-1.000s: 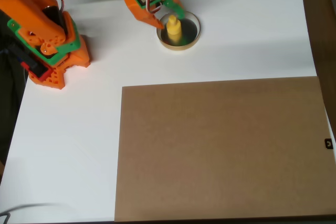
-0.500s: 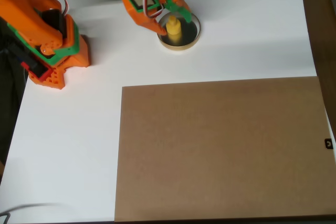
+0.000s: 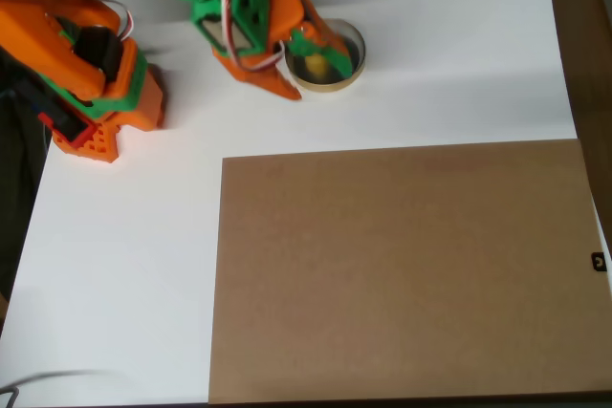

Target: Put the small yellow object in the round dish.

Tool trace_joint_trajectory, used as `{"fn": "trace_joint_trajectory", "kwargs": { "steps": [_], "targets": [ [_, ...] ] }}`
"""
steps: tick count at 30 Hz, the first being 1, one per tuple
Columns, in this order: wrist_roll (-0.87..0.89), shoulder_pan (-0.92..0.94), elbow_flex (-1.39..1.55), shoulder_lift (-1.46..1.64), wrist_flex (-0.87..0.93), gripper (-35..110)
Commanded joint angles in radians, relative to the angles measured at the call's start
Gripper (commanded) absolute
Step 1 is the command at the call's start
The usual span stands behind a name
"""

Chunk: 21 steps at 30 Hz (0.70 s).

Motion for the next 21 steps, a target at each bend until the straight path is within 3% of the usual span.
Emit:
{"fn": "trace_joint_trajectory", "kwargs": {
  "steps": [1,21],
  "targets": [
    [-0.037,0.112,-0.017,0.017,-0.037,19],
    [-0.072,0.572,0.081,-0.028,-0.209,18]
  ]
}}
